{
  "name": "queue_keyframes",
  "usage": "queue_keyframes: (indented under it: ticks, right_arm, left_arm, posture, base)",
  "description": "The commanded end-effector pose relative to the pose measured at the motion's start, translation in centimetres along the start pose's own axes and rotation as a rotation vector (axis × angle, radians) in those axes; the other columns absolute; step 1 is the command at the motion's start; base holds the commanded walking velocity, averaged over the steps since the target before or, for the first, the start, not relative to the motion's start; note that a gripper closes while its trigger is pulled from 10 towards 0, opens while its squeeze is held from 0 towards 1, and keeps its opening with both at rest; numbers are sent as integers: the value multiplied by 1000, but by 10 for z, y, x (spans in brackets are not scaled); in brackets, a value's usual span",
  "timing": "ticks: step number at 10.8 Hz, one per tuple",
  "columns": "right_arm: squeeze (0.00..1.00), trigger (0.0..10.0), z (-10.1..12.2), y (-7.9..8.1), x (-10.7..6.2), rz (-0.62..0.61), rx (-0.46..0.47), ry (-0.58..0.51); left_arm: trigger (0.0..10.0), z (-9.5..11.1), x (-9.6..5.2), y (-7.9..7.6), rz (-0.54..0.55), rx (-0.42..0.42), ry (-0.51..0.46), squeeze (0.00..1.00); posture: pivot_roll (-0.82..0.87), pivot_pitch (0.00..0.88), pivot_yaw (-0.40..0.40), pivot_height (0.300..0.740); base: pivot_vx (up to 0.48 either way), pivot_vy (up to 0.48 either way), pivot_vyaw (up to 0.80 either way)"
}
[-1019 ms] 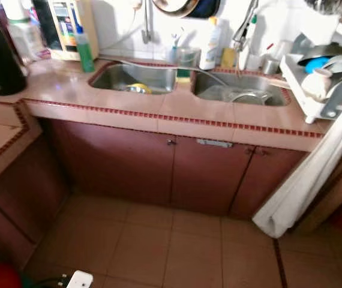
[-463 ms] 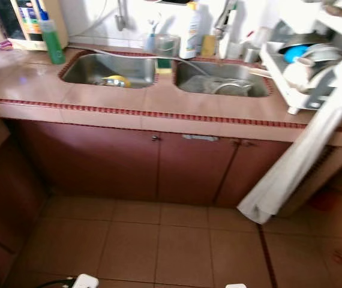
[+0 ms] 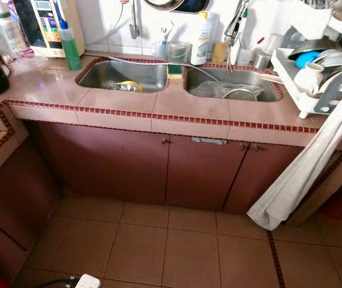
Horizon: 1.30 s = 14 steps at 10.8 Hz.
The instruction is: Kitchen organization
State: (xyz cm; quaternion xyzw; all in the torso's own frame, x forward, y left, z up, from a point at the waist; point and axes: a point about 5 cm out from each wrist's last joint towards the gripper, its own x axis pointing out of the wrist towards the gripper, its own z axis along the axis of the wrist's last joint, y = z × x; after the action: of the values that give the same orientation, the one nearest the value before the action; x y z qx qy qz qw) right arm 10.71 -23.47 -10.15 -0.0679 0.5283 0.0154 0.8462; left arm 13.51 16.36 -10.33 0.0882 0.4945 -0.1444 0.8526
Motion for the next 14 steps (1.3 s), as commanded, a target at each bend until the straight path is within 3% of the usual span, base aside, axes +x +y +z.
queue_keyframes:
  ticks: [1, 2, 4, 8, 9, 12, 14]
  right_arm:
    - [0, 10000, 10, 4, 2, 14, -25, -33]
    - [0, 10000, 29, 32, 9, 55, -77, -81]
    - [0, 10000, 58, 50, 13, 98, -108, -159]
    - [0, 10000, 73, 54, 13, 144, -149, -217]
    - [0, 10000, 75, 53, 13, 147, -151, -226]
    - [0, 10000, 83, 51, 12, 173, -196, -262]
    - [0, 10000, 84, 50, 12, 172, -191, -269]
  left_arm:
    - [10000, 1, 0, -1, -10, 5, -17, 0]
    - [10000, 3, 0, 0, -7, 13, -32, 0]
    - [10000, 5, 0, 1, 9, -4, -60, 0]
    - [10000, 4, -1, 5, 97, -84, -74, 0]
    - [10000, 35, -2, 35, 140, -65, -164, 0]
    - [10000, 70, -6, 55, 137, -52, -288, 0]
    - [10000, 70, -10, 70, 179, -23, -268, 0]
  posture:
    - [-115, 0, 5, 740]
    - [-111, 0, 3, 740]
    - [-108, 0, -1, 740]
    - [-95, 0, -16, 740]
    - [-95, 0, -21, 740]
    - [-99, 4, -30, 740]
    - [-109, 2, -28, 740]
  base:
    - [0, 0, 0]
    - [0, 0, 0]
    - [0, 0, 0]
    - [0, 0, 0]
    - [0, 0, 0]
    - [0, 0, 0]
    - [0, 0, 0]
